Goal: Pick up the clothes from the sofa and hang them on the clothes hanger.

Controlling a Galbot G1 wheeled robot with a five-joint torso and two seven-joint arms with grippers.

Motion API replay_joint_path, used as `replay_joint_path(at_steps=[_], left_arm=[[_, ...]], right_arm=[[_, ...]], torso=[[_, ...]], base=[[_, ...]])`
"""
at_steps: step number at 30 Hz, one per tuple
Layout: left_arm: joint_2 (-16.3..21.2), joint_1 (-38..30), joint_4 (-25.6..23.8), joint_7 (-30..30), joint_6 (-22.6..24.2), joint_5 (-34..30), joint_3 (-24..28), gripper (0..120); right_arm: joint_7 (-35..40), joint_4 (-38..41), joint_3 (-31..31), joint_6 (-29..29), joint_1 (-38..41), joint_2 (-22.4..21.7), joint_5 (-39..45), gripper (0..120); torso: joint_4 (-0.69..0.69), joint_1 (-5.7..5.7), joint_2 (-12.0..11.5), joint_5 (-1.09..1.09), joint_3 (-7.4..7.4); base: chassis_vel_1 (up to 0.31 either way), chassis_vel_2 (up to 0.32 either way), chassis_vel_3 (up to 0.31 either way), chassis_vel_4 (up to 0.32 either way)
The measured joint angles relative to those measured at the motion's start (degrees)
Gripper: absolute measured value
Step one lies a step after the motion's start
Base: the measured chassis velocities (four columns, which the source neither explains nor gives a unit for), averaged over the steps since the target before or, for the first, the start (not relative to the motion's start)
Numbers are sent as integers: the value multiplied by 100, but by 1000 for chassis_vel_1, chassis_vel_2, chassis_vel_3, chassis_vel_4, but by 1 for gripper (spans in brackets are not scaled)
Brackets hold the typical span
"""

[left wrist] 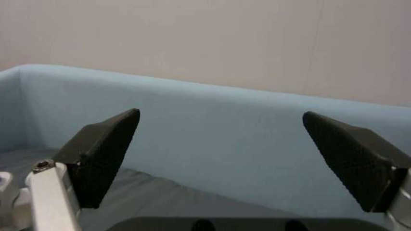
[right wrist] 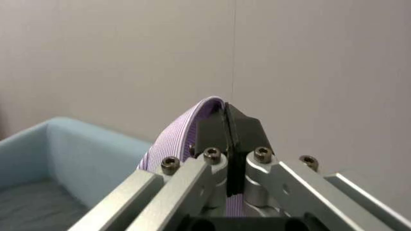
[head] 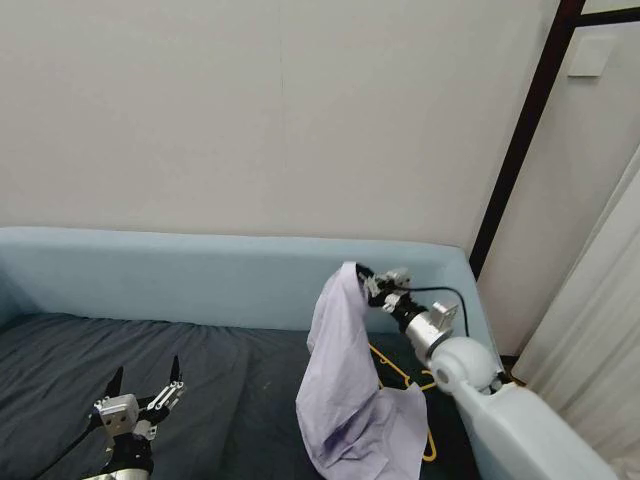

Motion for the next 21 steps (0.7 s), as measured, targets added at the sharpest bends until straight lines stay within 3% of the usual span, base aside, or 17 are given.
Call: replay_joint_path(at_steps=[5,11,14,21], left_arm=[[5,-56,10,-1,10,0,94,100],[28,-128,18,0,17,-29,151,100],[30,-222,56,-2,20,-64,211,100],[-14,-226,71,-7,16,-61,269,100]], right_arm=[[166,733,477,-35,303,-804,282,0],[297,1130,868,-195,395,-1383,610,0],[346,1456,1120,-486,470,-1874,741,0],[303,2059,1226,-1135,476,-2205,644,0]], torso=[[1,0,0,0,0],[0,0,0,1,0],[1,0,0,0,0],[0,0,1,-2,0]], base=[[0,0,0,0],[0,0,0,0],[0,0,0,0],[0,0,0,0]])
